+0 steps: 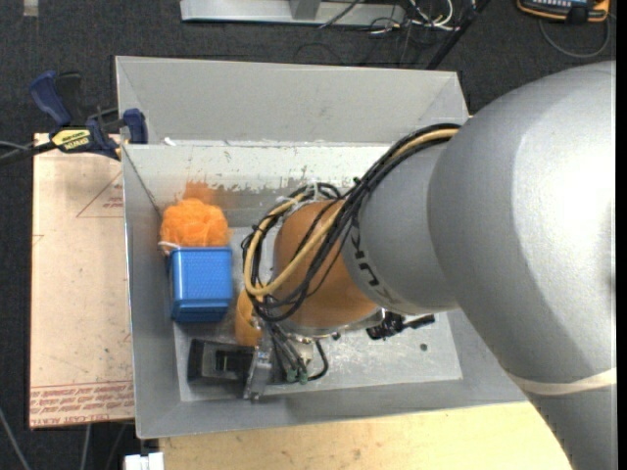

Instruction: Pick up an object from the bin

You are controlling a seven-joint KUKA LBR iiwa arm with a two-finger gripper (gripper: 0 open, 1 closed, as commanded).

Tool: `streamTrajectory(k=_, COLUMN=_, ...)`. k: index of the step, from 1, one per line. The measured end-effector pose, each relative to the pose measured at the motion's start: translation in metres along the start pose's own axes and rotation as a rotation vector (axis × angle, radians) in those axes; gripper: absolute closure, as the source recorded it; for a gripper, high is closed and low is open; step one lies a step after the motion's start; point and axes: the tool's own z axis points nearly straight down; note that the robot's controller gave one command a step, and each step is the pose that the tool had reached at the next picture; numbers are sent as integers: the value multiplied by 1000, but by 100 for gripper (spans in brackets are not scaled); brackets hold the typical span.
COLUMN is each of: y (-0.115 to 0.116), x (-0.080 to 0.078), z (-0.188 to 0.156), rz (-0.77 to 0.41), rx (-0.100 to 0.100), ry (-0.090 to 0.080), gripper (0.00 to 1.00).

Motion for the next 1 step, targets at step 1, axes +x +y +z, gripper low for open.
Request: streamTrajectory(k=1, y=0, x=1, z=-3, rz=0, rx=1, ry=2, gripper=100)
